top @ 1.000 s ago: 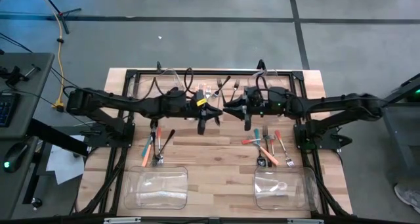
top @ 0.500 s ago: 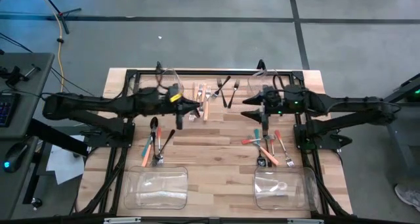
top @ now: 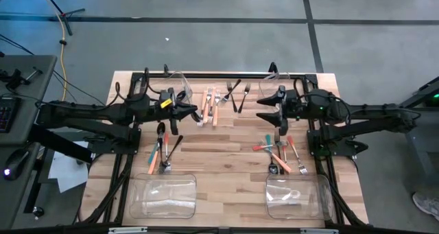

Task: Sort silverware by color (type)
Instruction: Put the blue spoon into the top left transparent bin, then put the light orange fork into the bottom left transparent bin

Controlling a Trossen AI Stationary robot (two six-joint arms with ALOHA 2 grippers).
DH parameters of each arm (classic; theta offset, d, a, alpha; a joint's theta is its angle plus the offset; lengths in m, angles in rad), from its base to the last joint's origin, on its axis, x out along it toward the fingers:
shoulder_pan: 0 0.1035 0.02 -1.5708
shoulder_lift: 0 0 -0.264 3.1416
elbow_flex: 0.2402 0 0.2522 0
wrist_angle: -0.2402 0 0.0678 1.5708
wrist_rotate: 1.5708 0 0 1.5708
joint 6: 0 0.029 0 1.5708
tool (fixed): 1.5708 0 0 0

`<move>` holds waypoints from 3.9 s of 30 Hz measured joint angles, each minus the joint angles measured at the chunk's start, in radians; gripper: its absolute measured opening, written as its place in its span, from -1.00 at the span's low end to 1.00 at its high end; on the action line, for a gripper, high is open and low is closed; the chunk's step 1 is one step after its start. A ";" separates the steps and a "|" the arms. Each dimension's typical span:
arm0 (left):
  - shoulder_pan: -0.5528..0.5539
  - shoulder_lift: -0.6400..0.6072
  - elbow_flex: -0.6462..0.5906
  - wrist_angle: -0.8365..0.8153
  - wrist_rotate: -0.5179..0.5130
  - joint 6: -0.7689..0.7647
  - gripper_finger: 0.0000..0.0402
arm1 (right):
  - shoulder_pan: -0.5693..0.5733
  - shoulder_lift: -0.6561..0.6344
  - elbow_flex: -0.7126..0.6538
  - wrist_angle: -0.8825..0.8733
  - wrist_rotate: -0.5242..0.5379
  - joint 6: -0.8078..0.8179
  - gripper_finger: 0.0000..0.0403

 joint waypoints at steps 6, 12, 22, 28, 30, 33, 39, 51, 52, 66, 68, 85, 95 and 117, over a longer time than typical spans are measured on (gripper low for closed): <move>0.001 0.000 0.000 -0.001 0.027 0.009 -1.00 | -0.002 0.016 0.000 -0.049 0.000 0.001 0.23; 0.001 0.000 0.000 0.001 0.074 0.009 -0.99 | -0.002 0.045 0.000 -0.053 0.001 -0.027 0.23; 0.001 -0.004 0.001 0.025 0.102 0.037 -0.99 | 0.000 0.062 0.000 -0.041 -0.023 -0.010 -0.59; 0.001 -0.004 0.001 0.030 0.098 0.037 -0.99 | -0.023 0.059 0.000 -0.043 -0.114 -0.045 -0.89; 0.001 -0.004 0.001 0.029 0.091 0.037 -0.99 | -0.035 0.059 0.000 -0.049 -0.141 -0.049 -0.91; 0.001 -0.004 0.001 0.030 0.075 0.037 -0.99 | -0.056 0.059 0.000 -0.049 -0.188 -0.053 -0.98; 0.001 -0.004 0.001 0.037 0.062 0.029 -0.99 | -0.063 0.059 0.000 -0.049 -0.222 -0.054 -0.99; 0.150 0.048 0.269 -0.436 -0.093 0.055 -0.99 | -0.063 0.059 0.000 -0.049 -0.227 -0.045 -1.00; 0.192 0.061 0.320 -0.542 -0.093 0.081 -0.99 | -0.063 0.059 0.000 -0.049 -0.227 -0.045 -1.00; 0.674 0.303 0.459 -1.234 -0.082 0.270 -1.00 | -0.063 0.059 0.001 -0.058 -0.227 -0.045 -1.00; 0.693 0.344 0.429 -1.233 -0.096 0.272 -1.00 | -0.063 0.060 0.001 -0.066 -0.227 -0.045 -1.00; 0.715 0.599 0.337 -1.230 -0.081 0.378 -1.00 | -0.062 0.062 0.001 -0.097 -0.226 -0.045 -1.00; 0.715 0.686 0.337 -1.226 -0.065 0.394 -0.98 | -0.062 0.062 0.001 -0.124 -0.225 -0.045 -1.00; 0.715 0.703 0.336 -1.202 -0.012 0.395 -0.64 | -0.062 0.062 0.001 -0.131 -0.225 -0.045 -1.00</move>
